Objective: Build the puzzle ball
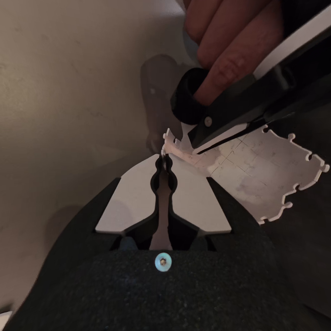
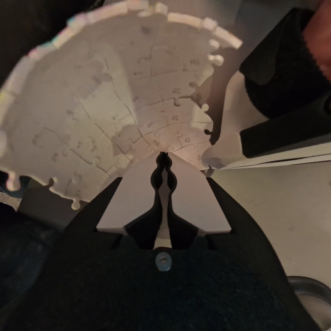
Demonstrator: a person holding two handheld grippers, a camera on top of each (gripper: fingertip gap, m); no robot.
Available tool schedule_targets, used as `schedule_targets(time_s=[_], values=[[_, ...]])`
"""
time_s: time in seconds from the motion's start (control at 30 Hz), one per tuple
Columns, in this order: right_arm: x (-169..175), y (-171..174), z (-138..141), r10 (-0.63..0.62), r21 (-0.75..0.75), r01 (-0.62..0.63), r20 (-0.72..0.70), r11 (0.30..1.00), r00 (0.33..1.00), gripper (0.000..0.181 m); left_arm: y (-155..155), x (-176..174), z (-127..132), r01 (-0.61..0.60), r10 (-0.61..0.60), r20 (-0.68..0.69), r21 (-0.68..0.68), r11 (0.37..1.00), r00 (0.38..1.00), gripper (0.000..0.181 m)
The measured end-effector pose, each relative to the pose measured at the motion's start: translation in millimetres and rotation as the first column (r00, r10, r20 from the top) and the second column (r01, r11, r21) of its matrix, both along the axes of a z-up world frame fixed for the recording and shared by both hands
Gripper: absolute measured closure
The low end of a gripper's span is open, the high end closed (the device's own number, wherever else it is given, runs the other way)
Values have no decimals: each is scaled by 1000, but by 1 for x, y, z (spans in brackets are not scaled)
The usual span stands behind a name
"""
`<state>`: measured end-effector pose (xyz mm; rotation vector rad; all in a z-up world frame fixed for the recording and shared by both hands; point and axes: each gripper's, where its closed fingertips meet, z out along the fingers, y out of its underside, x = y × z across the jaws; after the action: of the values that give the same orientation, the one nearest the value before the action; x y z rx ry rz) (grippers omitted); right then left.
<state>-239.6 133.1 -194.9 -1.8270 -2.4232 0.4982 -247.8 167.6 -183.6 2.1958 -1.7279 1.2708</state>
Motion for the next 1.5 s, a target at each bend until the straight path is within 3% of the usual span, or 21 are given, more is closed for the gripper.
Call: schedule_targets(time_s=[0.23,0.33,0.43,0.5,0.7,0.8,0.87,0.97,1.1,1.3,1.5], values=[[0,1,1,11,25,-10,-8,1000,1000,181,0,-1,0,-22,22,0,4,1000,1000,178],[-6,16,30,-104,25,111,-197,993,975,181,1,-3,0,-51,51,1,9,999,999,178],[0,42,72,-283,32,327,-426,945,859,181,2,-7,2,-106,105,13,16,994,994,179],[13,53,83,-358,49,443,-512,895,781,181,3,-11,4,-157,157,23,20,987,987,179],[38,54,70,-534,12,684,-615,729,580,180,7,-29,3,-378,378,53,-19,926,924,180],[42,47,59,-622,-114,734,-627,670,470,171,6,-41,3,-470,471,61,-31,882,880,180],[41,43,55,-658,-187,729,-613,659,437,168,6,-48,4,-524,525,66,-34,851,849,180],[37,49,61,-639,-184,703,-614,687,463,168,4,-59,4,-600,601,56,-40,799,797,180],[18,71,70,-562,-132,619,-592,774,577,157,-7,-75,5,-674,675,41,-43,738,737,180],[-56,104,72,-348,-102,363,-600,926,721,157,-20,-103,6,-774,775,22,-47,631,631,180],[-121,116,54,-205,-90,188,-575,978,792,162,-13,-110,4,-814,818,25,-84,575,575,180]])
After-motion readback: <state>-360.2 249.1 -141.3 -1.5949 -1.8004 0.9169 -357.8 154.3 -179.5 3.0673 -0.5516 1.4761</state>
